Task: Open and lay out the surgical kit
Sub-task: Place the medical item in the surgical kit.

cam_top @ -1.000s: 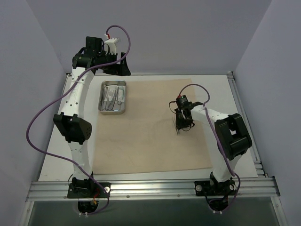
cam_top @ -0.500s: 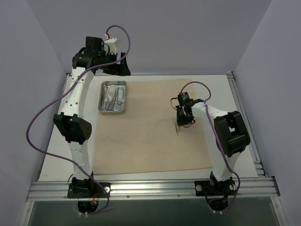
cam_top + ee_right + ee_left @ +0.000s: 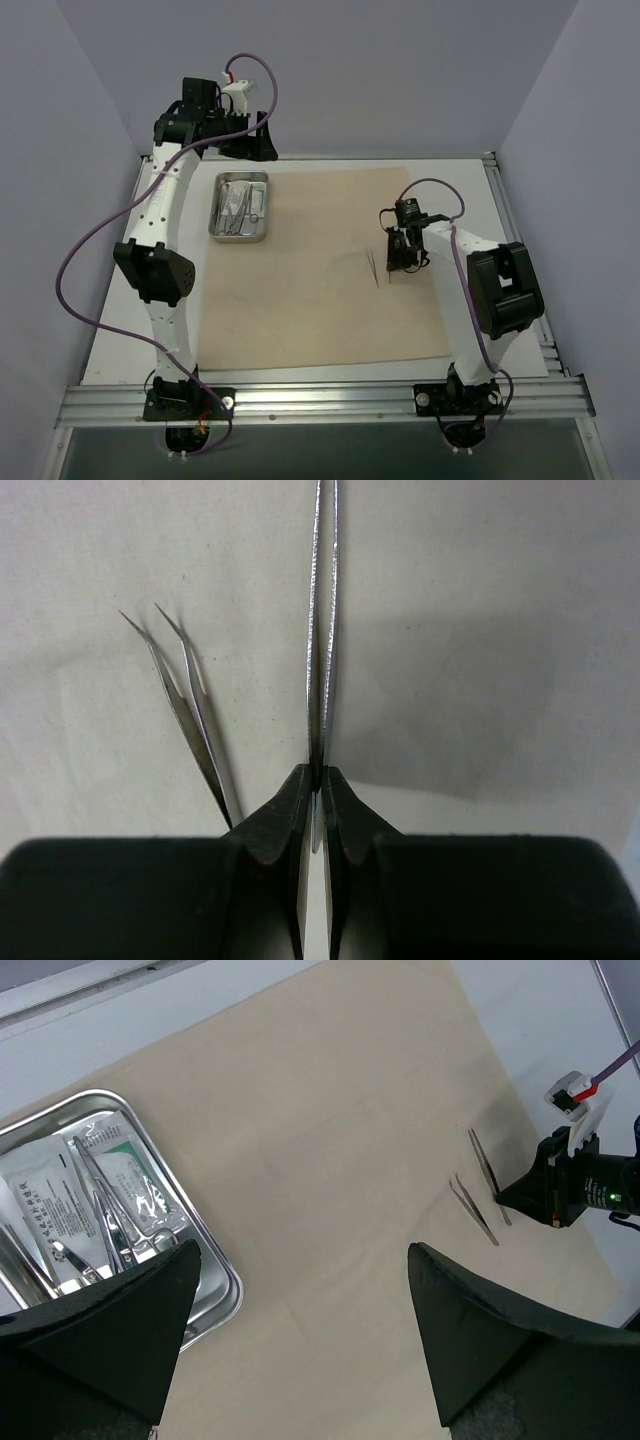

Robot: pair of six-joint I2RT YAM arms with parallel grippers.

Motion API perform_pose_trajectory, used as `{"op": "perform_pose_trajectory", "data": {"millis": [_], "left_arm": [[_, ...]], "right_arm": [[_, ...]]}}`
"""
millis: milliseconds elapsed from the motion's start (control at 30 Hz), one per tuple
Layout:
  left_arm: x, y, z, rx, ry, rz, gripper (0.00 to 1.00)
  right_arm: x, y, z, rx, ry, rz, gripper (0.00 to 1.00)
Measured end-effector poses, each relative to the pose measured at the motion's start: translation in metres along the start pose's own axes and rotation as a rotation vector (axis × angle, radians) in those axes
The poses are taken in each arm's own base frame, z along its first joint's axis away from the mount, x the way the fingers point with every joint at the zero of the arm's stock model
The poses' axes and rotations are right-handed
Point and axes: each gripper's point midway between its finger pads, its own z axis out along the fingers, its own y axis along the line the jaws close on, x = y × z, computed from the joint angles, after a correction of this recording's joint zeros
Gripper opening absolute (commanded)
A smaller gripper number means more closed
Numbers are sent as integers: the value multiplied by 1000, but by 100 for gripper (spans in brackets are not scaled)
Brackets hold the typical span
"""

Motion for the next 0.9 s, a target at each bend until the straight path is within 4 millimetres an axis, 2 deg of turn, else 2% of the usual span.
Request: {"op": "perform_pose_trajectory", "data": {"millis": [267,567,900], "left_arm": [[0,0,0,0,0,0,94],[0,0,0,0,0,0,94],[0,0,0,0,0,0,94]], "right_arm": [[11,6,-2,-51,23,-11,2],[11,7,-2,-61,26,-29,3],[12,7,-2,-63,28,-35,18]]}}
